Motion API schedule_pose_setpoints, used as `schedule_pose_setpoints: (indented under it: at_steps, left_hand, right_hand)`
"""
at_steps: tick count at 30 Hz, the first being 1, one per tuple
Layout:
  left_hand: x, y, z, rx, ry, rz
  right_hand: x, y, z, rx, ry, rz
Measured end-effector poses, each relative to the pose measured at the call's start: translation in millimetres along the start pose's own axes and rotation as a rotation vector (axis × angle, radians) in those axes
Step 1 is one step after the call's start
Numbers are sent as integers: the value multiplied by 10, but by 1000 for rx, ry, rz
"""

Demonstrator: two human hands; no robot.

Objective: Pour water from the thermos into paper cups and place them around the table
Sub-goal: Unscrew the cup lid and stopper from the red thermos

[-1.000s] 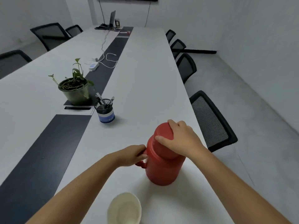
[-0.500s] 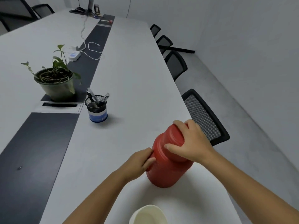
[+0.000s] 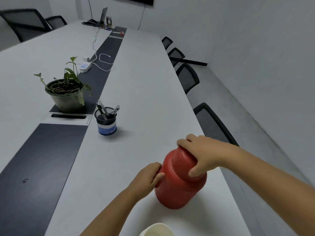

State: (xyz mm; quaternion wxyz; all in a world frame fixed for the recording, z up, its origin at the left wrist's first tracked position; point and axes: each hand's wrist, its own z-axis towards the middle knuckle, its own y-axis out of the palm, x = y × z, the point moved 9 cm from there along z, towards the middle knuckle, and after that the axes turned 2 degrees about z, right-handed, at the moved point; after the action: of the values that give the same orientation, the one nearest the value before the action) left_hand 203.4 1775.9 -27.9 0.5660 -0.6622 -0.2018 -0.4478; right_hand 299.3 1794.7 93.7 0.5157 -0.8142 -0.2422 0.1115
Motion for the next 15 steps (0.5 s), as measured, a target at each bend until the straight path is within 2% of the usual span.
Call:
schedule_pose_setpoints:
  at_steps: [2, 3, 6, 8, 13, 15]
  left_hand:
    - [-16, 2, -3, 9, -3, -27]
    - [-13, -4, -7, 15, -6, -30]
    - [-15, -31, -11, 34, -21, -37]
    - [-27, -18, -2, 28, -34, -58]
    - [-65, 21, 2, 28, -51, -71]
    - [-71, 28, 6, 30, -50, -85]
  right_hand:
    - [-54, 8, -106, -40, -150, -41]
    - [-38, 40, -147, -39, -150, -18]
    - [101, 97, -153, 64, 73, 186]
    - [196, 100, -85, 92, 178, 152]
    - [114, 58, -116, -110, -80, 247]
    - [103, 55, -129, -102, -73, 342]
